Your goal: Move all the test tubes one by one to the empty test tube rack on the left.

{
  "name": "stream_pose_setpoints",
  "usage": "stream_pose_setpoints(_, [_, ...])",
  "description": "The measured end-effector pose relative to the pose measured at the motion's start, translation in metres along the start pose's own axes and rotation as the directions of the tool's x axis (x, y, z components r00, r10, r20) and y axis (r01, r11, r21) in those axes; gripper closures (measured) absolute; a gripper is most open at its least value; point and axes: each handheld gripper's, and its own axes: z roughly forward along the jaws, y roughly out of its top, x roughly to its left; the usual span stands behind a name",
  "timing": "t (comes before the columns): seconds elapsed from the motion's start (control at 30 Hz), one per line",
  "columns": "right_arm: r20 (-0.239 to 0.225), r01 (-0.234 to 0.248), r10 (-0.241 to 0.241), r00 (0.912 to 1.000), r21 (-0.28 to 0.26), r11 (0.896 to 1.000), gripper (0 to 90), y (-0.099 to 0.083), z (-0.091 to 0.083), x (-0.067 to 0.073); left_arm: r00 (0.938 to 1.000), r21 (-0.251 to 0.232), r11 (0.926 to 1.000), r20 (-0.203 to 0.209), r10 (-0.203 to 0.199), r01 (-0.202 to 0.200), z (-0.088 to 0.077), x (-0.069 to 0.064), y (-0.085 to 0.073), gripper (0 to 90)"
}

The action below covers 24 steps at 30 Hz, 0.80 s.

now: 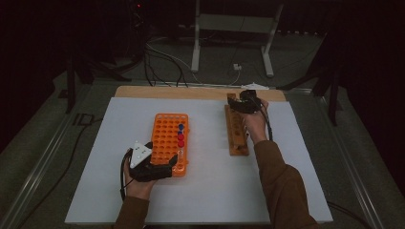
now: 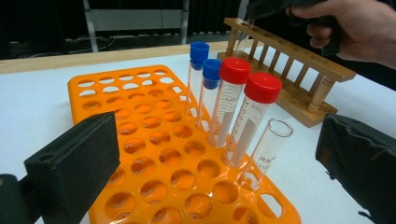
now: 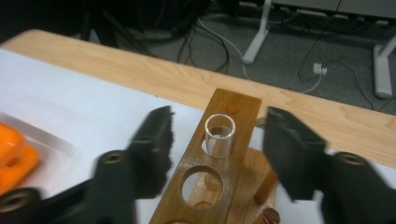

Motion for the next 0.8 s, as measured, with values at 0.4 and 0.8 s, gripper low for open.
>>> stream_pose_setpoints(0.4, [0.035, 0.053, -0.054, 0.9979, 0.038, 0.998, 76.3, 0.001, 0.011, 0.006, 1.0, 0.001, 1.0, 0.002, -0.005, 0.005, 0.001, 0.0, 0.0, 0.3])
stream_pose_setpoints(0.8, [0.046, 0.061, -0.057, 0.9973, -0.087, 0.994, 76.7, 0.01, -0.023, 0.009, 1.0, 0.003, 1.0, 0.001, 0.007, -0.007, 0.002, -0.002, -0.001, 0.3])
